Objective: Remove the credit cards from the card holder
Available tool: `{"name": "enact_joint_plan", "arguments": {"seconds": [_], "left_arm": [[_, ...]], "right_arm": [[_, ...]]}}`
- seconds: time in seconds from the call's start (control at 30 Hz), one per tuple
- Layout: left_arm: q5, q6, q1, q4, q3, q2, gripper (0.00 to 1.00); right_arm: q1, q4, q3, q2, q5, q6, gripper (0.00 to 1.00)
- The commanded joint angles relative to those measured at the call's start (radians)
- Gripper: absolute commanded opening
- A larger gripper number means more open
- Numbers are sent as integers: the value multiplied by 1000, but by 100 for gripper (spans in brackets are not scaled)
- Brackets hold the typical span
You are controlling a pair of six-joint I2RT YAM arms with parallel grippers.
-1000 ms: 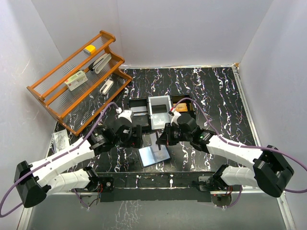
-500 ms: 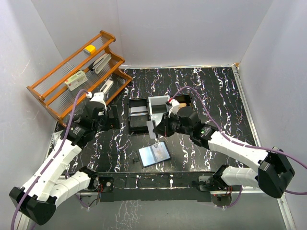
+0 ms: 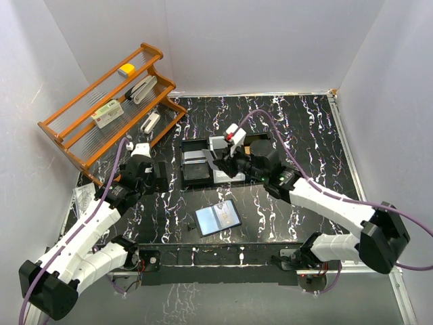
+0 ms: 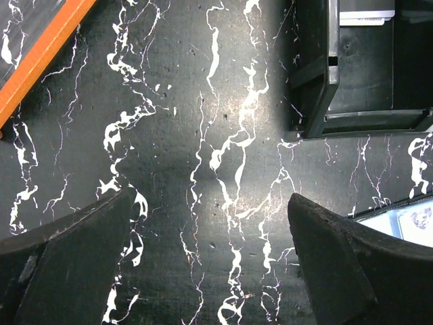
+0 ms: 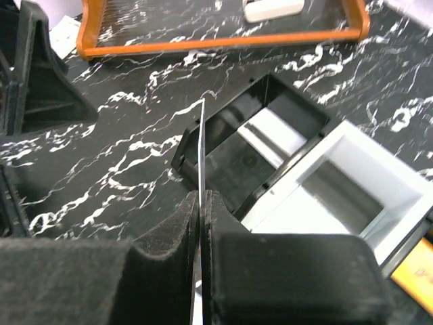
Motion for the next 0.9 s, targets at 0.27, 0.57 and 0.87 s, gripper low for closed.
{"name": "enact_joint_plan", "arguments": {"seconds": [0.27,0.57,0.87], "left_arm": [[-140,-44,6,-23,20,-25,99],[-177,-47,5,-23,20,-45,99],[-189,-49,7,-26,22,-41,99]], "right_arm": [[60,-30,325,372,91,-559,0],[118,-46,468,619,333,-781,0],[118,-46,536,738,353,-879,0]]}}
